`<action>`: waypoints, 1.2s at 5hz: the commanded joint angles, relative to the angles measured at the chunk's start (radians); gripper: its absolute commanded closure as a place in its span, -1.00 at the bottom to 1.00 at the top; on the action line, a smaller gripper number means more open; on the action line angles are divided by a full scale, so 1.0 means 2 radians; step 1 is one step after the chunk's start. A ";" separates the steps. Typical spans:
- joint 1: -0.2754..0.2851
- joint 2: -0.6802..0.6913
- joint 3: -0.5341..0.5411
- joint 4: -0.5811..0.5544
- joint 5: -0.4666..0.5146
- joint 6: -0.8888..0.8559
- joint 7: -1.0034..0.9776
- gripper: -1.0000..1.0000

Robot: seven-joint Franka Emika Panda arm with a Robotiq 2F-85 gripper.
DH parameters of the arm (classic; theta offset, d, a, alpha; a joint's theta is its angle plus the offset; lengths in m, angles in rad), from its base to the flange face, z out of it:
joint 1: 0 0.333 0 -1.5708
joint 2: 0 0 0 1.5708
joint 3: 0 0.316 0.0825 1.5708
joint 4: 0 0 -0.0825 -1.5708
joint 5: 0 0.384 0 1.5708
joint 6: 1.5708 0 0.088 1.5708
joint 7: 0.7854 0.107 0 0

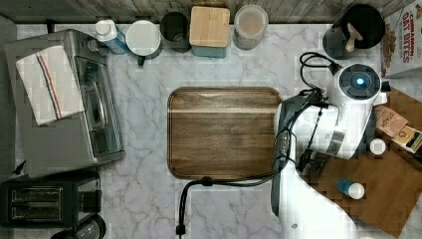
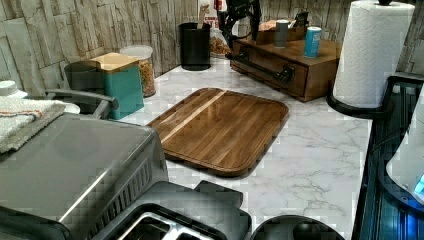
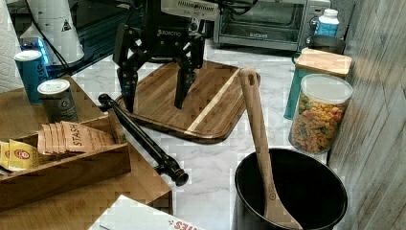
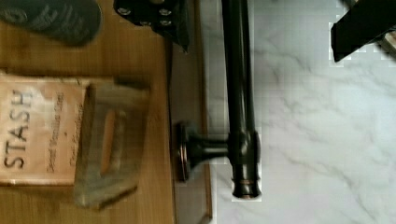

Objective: Open the drawer.

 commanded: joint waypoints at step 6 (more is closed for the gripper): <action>-0.034 0.068 0.007 -0.022 0.033 0.113 -0.012 -1.00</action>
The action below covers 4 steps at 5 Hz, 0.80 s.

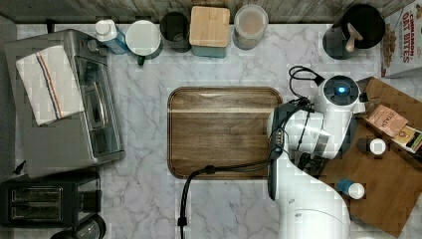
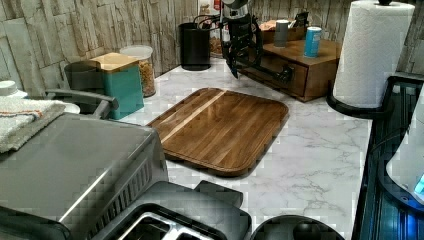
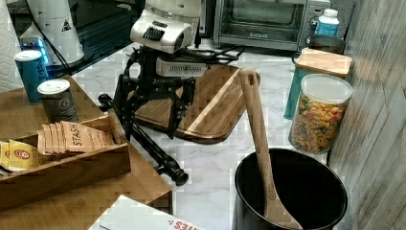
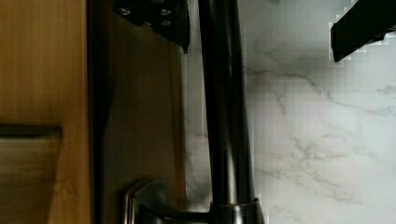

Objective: Open the drawer.

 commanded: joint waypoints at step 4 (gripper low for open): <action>-0.026 0.003 0.071 0.036 0.079 0.019 -0.070 -1.00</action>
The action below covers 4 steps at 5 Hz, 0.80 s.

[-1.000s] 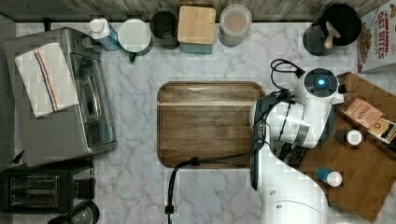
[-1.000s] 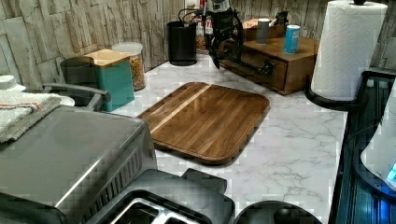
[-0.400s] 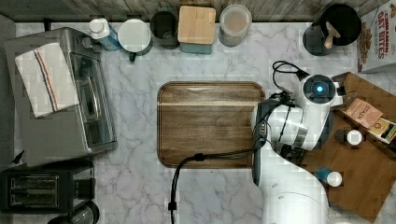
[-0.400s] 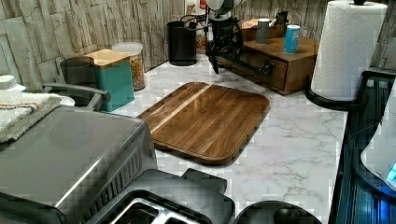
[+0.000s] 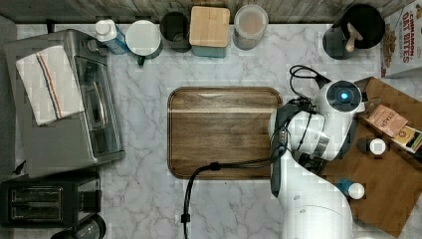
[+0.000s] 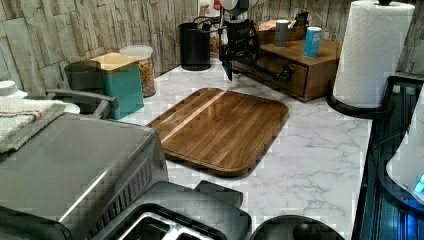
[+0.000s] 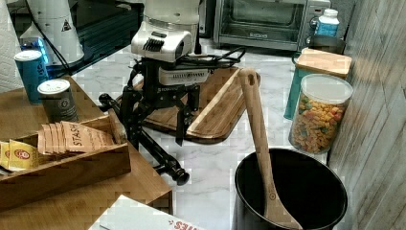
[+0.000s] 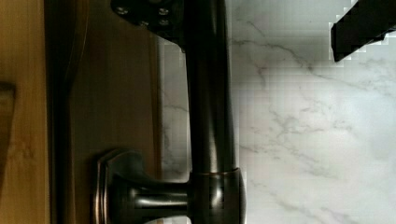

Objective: Open the drawer.

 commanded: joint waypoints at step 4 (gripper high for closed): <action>0.078 0.025 0.118 0.109 0.053 -0.065 0.122 -1.00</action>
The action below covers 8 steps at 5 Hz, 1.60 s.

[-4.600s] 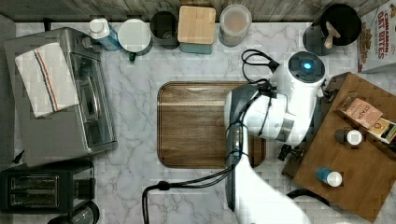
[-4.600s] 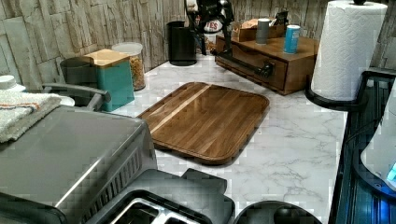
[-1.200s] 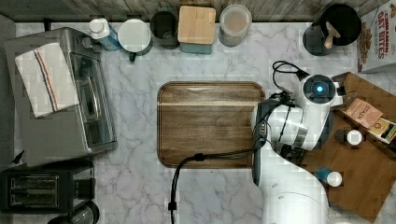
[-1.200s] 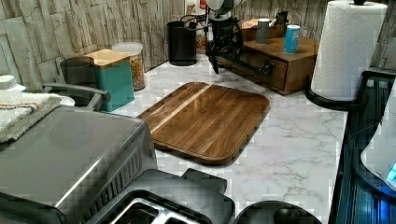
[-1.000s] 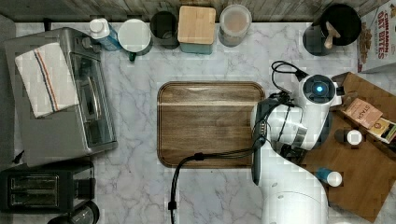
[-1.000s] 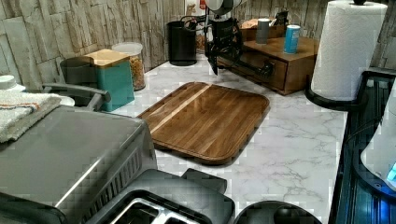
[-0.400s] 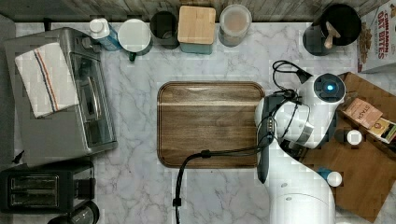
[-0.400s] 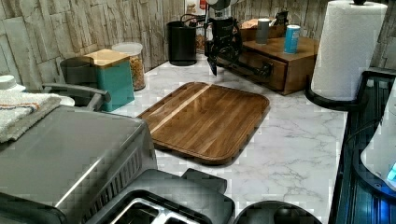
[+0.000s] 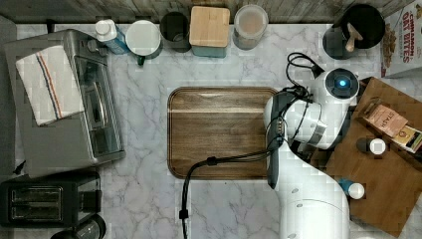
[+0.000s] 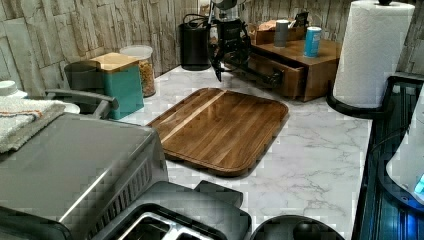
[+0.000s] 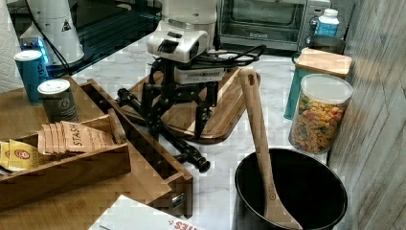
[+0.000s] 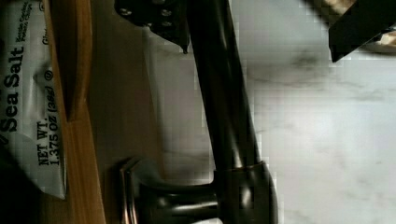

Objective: Open the drawer.

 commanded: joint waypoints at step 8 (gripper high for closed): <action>0.143 0.066 0.084 0.211 0.029 -0.087 0.119 -1.00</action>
